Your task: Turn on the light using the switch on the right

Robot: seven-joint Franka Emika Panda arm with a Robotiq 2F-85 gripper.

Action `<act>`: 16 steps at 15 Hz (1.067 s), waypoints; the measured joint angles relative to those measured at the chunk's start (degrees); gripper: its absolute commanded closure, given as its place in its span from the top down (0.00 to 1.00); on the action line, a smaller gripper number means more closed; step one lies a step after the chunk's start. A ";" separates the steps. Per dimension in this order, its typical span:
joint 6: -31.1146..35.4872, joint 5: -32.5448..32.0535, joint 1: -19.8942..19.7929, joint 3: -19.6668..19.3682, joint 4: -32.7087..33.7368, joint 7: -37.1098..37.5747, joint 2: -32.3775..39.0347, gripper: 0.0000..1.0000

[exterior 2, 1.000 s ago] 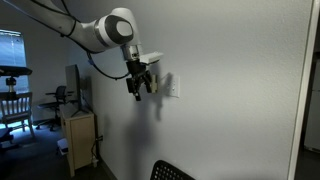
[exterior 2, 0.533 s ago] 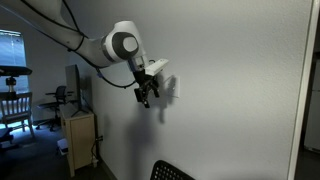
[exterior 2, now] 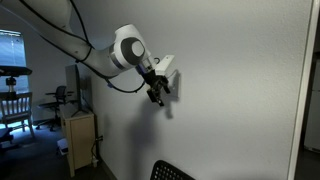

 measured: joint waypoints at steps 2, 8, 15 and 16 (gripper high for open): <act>1.82 0.00 -0.08 0.01 0.10 0.00 0.15 1.00; 6.76 1.66 -0.10 0.07 1.00 -0.08 2.10 1.00; 9.08 6.23 -0.66 0.79 4.58 -1.42 6.42 1.00; 9.09 6.59 -0.76 0.92 5.35 -1.63 6.97 1.00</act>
